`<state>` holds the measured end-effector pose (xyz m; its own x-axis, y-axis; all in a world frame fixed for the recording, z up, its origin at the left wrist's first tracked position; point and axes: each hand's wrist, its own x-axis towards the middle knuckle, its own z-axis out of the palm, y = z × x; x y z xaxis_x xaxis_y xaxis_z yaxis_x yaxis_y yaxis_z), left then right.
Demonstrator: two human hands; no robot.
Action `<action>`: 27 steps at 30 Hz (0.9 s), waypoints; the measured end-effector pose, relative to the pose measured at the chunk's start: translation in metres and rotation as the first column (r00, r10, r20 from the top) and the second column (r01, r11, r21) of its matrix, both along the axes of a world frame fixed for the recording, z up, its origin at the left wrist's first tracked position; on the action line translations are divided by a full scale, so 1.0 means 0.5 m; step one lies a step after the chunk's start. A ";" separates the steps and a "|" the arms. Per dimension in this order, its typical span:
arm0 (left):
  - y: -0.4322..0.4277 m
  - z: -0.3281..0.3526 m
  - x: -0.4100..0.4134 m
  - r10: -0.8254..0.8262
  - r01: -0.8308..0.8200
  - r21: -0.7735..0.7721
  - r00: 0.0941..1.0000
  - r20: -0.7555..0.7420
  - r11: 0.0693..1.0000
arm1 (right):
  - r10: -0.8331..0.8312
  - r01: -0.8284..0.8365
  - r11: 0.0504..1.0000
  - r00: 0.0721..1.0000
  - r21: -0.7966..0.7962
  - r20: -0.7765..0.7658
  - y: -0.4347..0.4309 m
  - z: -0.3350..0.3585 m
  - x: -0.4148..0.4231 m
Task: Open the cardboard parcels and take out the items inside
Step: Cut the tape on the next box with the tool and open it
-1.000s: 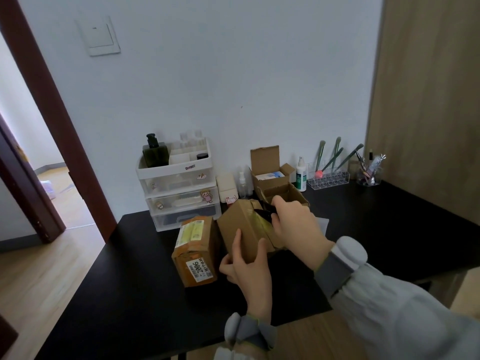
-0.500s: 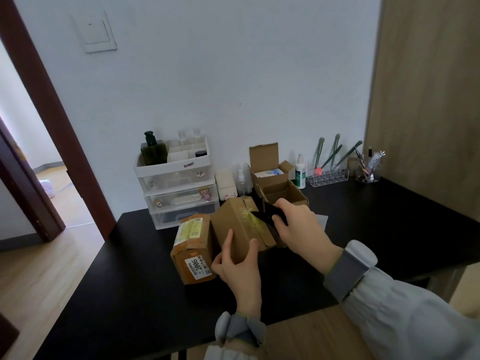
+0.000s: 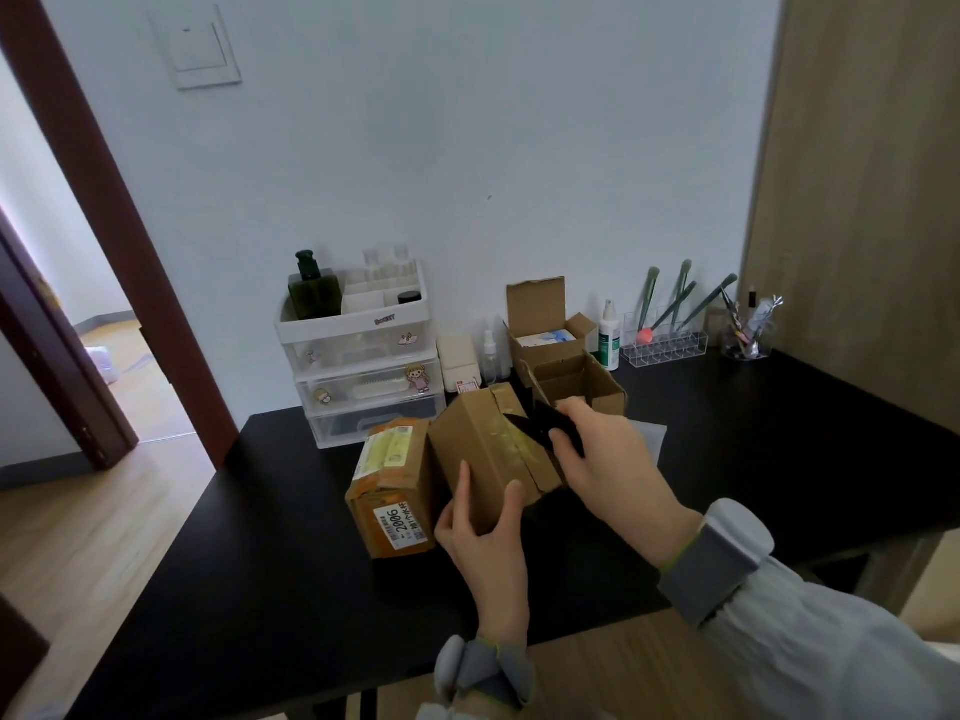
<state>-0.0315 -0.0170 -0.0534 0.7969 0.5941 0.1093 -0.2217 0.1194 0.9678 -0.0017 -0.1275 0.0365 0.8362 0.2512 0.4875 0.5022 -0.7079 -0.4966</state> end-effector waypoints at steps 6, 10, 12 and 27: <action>0.006 -0.012 -0.004 0.000 0.000 0.028 1.000 0.023 1.000 | 0.078 -0.081 0.991 0.996 -0.105 -0.035 -0.008 0.048 0.009; 0.004 -0.017 -0.002 -0.004 0.005 -0.003 0.998 0.063 1.000 | 0.046 -0.053 0.982 0.998 -0.180 -0.045 0.003 0.061 0.017; 0.005 -0.018 0.000 0.004 -0.003 -0.018 0.998 0.065 1.000 | 0.040 -0.047 0.981 0.998 -0.188 -0.043 0.008 0.063 0.023; 0.001 -0.014 -0.001 0.014 -0.013 -0.038 0.999 0.050 0.999 | 0.029 -0.032 0.994 0.999 -0.102 -0.025 0.008 -0.013 -0.009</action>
<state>-0.0321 -0.0164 -0.0605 0.7830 0.6091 0.1263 -0.2714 0.1518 0.9504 -0.0064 -0.1236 0.0301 0.8381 0.3246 0.4385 0.5137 -0.7402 -0.4339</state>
